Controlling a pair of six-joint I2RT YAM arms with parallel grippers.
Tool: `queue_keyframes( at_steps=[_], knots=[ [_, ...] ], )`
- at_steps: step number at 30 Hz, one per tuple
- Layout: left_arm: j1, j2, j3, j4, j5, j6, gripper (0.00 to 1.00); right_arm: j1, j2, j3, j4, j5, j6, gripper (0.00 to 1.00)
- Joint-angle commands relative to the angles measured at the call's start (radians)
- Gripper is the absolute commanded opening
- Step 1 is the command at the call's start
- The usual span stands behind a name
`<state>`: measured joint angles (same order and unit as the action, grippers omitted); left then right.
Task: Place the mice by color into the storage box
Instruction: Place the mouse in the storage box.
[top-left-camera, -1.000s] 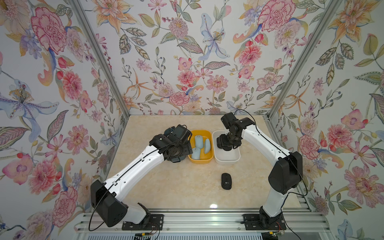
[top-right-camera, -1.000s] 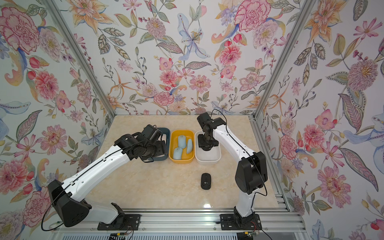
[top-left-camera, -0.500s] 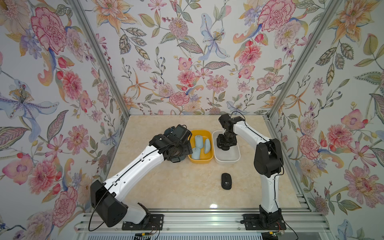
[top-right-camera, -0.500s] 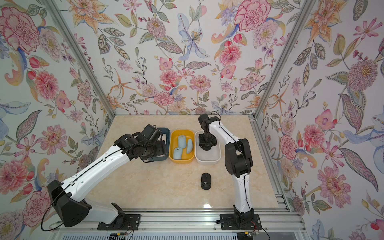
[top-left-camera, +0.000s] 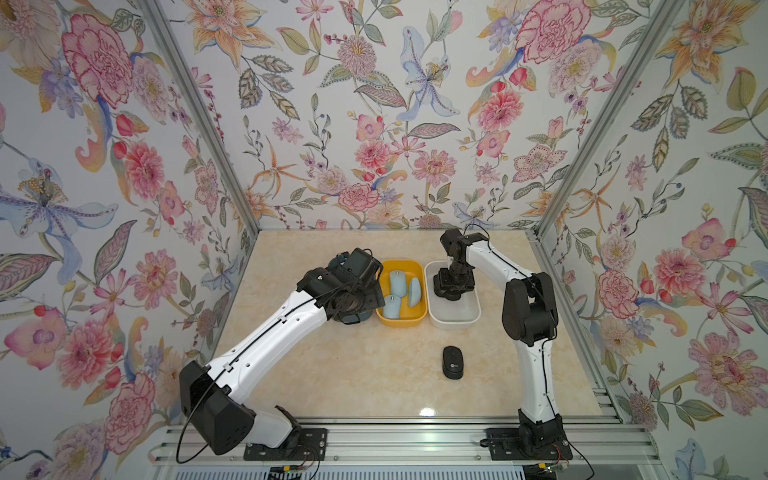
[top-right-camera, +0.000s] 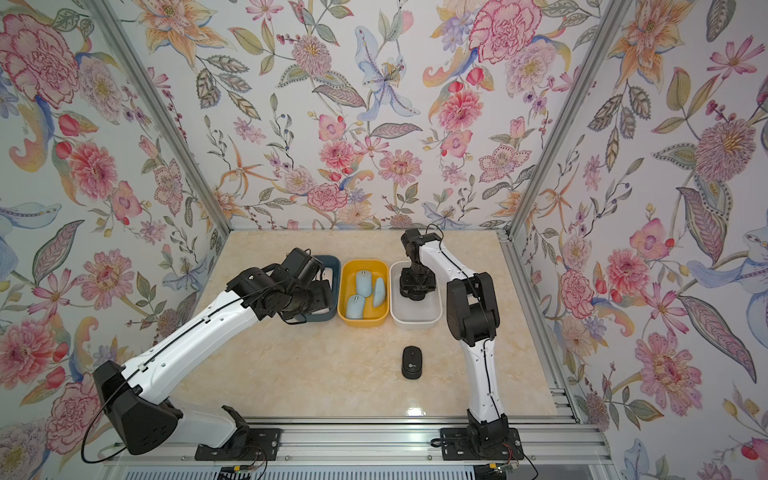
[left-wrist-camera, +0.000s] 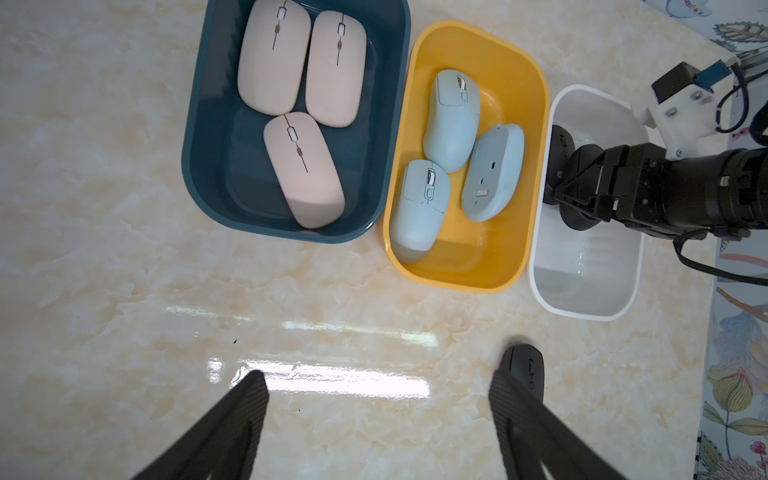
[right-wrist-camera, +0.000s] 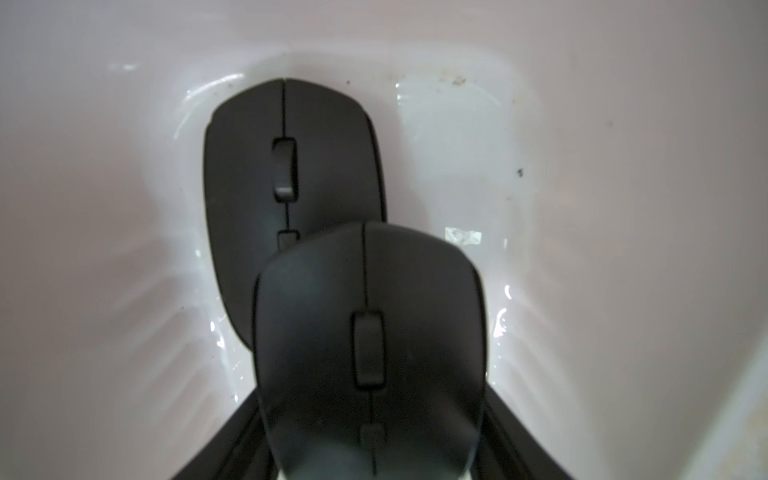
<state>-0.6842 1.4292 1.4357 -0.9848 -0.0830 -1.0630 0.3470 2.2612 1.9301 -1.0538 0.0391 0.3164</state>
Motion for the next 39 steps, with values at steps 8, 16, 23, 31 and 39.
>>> queue_keyframes(
  at_steps=[8, 16, 23, 31, 39],
  knots=[
    [0.041, 0.027, 0.055, -0.015, 0.005, 0.034, 0.87, -0.014, 0.042, 0.018, -0.021, 0.001, -0.012, 0.58],
    [0.045, 0.024, 0.046, -0.015, 0.009, 0.041, 0.87, -0.018, 0.055, 0.033, -0.029, 0.022, -0.014, 0.68],
    [0.048, 0.026, 0.044, -0.013, 0.006, 0.041, 0.87, -0.018, 0.042, 0.04, -0.035, 0.031, -0.016, 0.72],
    [0.049, 0.038, 0.048, -0.013, 0.005, 0.046, 0.87, -0.015, -0.031, 0.05, -0.052, 0.039, -0.018, 0.71],
    [0.05, 0.079, 0.086, -0.013, 0.021, 0.07, 0.87, 0.028, -0.204, -0.027, -0.065, 0.086, -0.025, 0.72]
  ],
)
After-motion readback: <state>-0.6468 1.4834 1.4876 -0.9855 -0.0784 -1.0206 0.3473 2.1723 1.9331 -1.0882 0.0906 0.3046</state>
